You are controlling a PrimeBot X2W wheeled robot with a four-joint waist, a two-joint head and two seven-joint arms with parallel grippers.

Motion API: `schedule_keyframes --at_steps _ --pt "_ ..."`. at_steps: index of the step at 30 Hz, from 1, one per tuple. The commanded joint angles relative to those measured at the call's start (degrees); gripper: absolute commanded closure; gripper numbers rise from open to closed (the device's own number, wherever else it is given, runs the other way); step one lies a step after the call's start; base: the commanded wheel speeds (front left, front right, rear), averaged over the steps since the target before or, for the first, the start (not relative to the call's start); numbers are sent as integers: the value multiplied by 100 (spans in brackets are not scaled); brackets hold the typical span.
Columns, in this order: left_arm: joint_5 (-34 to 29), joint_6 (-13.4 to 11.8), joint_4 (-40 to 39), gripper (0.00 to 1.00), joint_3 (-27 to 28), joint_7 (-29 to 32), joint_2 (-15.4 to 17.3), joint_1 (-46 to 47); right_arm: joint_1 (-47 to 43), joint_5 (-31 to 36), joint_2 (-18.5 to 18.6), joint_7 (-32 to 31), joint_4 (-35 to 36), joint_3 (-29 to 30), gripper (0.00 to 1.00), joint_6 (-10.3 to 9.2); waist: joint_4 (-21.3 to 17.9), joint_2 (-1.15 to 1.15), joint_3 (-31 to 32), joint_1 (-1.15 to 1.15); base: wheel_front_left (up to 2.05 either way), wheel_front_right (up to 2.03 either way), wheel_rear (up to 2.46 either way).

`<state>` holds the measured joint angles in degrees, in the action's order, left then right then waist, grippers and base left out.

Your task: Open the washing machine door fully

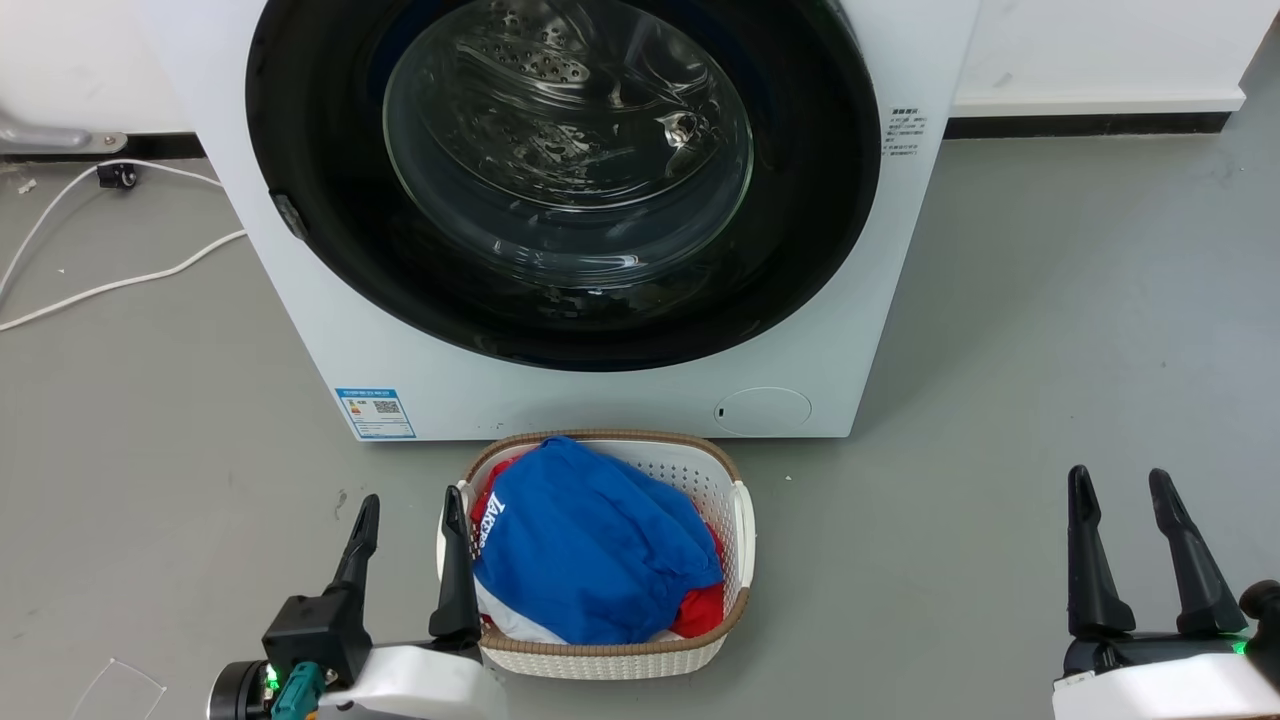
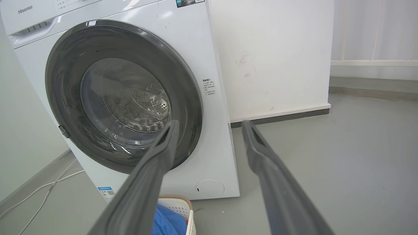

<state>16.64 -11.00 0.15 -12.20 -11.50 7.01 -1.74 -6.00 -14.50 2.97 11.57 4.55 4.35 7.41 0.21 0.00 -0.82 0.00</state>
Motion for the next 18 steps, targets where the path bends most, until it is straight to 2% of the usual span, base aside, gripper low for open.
schedule_keyframes --at_steps 1,18 --pt "-127 26 -35 0 11 -56 10 -19 -38 141 -7 50 77 1 0 12 0 0 1 0 0 0 0" --pt "-800 323 17 0 249 -245 -244 -177 -190 525 -12 233 160 -65 0 13 12 0 7 0 0 0 0"
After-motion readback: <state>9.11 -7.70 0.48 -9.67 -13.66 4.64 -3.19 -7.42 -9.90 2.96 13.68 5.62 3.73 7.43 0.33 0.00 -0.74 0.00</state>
